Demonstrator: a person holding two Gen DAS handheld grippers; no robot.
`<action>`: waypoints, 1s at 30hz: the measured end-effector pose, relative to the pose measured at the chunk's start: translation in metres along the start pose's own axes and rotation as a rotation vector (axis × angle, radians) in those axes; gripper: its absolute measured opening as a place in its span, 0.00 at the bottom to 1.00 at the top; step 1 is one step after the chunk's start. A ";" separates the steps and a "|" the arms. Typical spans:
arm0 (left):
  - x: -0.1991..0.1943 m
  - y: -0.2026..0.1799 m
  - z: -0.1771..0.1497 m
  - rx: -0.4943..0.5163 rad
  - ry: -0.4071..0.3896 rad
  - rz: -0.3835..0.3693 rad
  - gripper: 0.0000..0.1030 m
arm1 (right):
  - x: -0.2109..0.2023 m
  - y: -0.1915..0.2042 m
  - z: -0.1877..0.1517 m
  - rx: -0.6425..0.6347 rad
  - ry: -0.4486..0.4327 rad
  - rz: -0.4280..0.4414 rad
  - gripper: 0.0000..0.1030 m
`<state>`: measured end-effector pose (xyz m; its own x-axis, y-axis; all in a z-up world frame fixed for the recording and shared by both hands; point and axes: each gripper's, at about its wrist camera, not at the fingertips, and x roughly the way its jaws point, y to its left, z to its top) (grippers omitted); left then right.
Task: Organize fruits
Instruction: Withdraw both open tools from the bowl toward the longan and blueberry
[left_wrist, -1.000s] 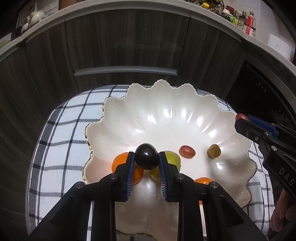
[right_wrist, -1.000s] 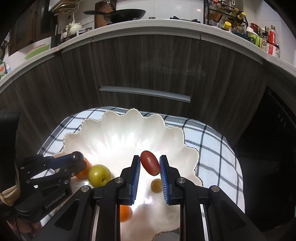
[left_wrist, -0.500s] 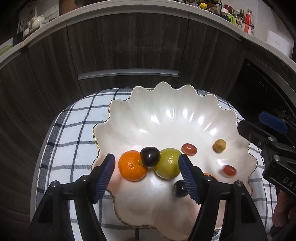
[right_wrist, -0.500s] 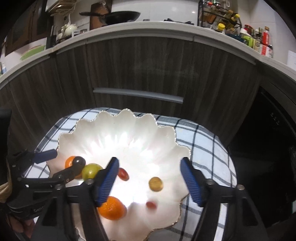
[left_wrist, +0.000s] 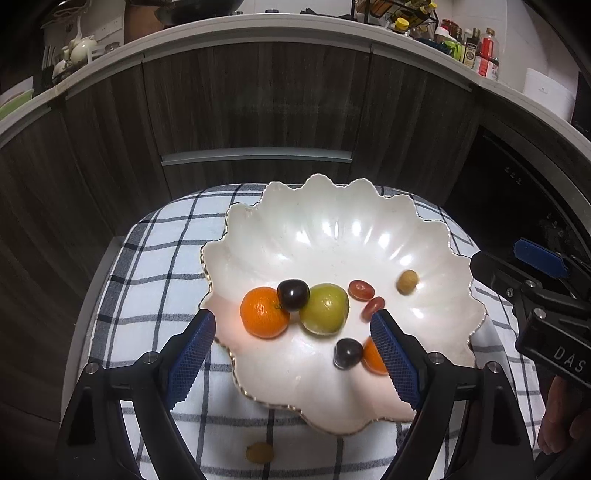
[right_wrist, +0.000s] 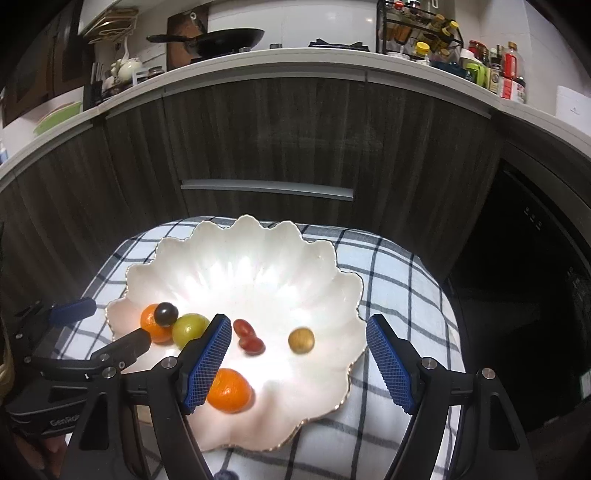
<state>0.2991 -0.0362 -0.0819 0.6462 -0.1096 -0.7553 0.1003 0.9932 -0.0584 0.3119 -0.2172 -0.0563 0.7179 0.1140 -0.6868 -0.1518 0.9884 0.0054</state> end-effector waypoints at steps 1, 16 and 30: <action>-0.003 0.000 -0.001 0.000 -0.003 -0.004 0.84 | -0.003 0.000 -0.001 0.003 -0.002 0.001 0.74; -0.045 0.003 -0.014 0.005 -0.054 0.002 0.84 | -0.045 0.009 -0.014 -0.002 -0.042 -0.019 0.74; -0.066 0.004 -0.036 0.022 -0.067 0.010 0.84 | -0.067 0.014 -0.033 0.020 -0.053 -0.020 0.74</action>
<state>0.2300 -0.0241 -0.0555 0.6963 -0.1030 -0.7103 0.1097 0.9933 -0.0364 0.2397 -0.2144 -0.0341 0.7555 0.0991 -0.6476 -0.1241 0.9922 0.0071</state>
